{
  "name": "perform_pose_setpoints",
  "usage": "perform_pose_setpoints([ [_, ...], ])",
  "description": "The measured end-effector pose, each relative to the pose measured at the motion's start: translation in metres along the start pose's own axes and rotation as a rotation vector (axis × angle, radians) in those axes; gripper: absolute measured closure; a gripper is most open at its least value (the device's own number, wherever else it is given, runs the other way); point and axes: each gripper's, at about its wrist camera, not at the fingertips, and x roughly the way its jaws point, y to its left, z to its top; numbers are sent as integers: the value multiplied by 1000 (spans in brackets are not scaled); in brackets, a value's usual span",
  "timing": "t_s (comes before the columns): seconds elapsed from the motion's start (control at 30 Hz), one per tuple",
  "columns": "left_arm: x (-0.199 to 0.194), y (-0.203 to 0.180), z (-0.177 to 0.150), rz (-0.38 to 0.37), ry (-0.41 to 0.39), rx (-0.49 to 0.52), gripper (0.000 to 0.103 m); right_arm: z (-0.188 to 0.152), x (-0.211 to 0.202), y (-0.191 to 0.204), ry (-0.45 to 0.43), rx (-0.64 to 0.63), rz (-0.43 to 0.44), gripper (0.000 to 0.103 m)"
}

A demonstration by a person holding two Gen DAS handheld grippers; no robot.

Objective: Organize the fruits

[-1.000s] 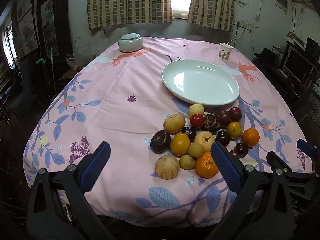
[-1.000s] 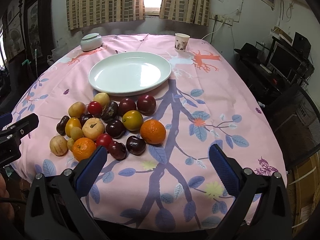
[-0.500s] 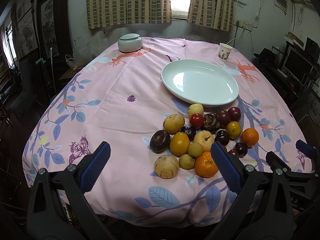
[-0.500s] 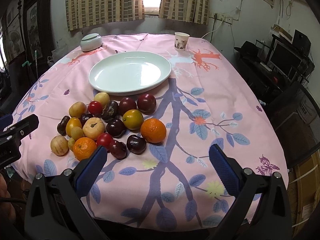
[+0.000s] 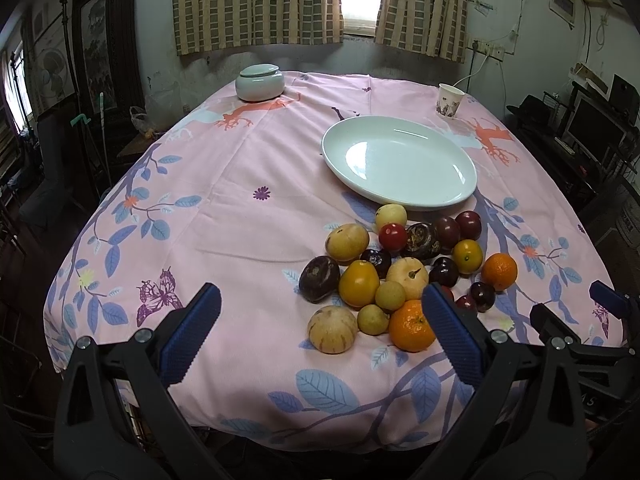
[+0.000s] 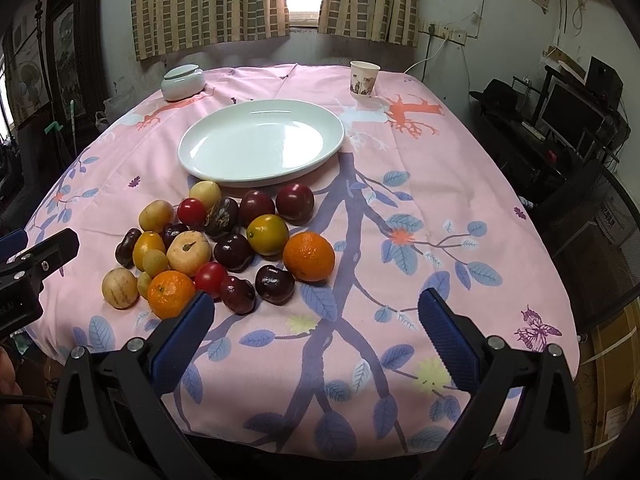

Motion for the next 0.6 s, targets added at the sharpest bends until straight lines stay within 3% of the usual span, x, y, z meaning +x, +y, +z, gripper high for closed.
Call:
perform_pose_setpoints([
  [0.6, 0, -1, -3, -11, 0, 6, 2, -1, 0, -1, 6, 4, 6, 1],
])
